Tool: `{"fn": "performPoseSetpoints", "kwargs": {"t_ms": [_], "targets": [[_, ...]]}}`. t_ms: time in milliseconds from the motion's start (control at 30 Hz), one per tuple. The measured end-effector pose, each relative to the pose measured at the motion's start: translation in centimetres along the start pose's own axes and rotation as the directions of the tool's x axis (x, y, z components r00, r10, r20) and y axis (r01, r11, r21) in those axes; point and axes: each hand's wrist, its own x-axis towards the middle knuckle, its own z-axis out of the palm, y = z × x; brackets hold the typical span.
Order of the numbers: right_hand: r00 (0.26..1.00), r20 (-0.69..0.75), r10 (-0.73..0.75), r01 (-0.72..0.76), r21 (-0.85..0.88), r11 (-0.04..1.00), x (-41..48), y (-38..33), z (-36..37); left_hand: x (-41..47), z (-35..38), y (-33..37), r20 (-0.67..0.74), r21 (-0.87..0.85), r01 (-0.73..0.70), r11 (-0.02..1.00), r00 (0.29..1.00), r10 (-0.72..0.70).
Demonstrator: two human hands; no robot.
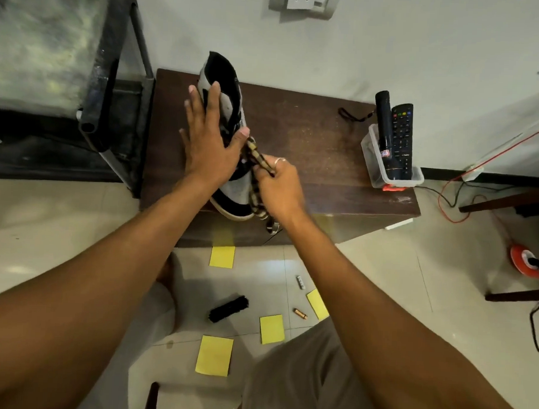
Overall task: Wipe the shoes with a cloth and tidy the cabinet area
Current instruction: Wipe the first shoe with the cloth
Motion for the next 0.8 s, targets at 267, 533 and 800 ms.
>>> {"fn": "performPoseSetpoints", "kwargs": {"t_ms": [267,533,800], "targets": [[0.996,0.075,0.04,-0.035,-0.063,0.997,-2.0,3.1,-0.8,-0.1,1.9,-1.2,-0.091,0.076,-0.096,0.993,0.991,0.103],[0.996,-0.07,0.048,-0.046,0.034,0.998,1.3,1.9,1.3,0.2,1.9,-1.7,-0.096,0.004,-0.131,0.991,0.987,0.131],[0.956,0.224,0.189,-0.184,-0.045,0.982,-5.8,2.7,-1.8,-0.2,2.4,-1.4,-0.146,0.101,-0.129,0.986,0.979,0.143]]}}
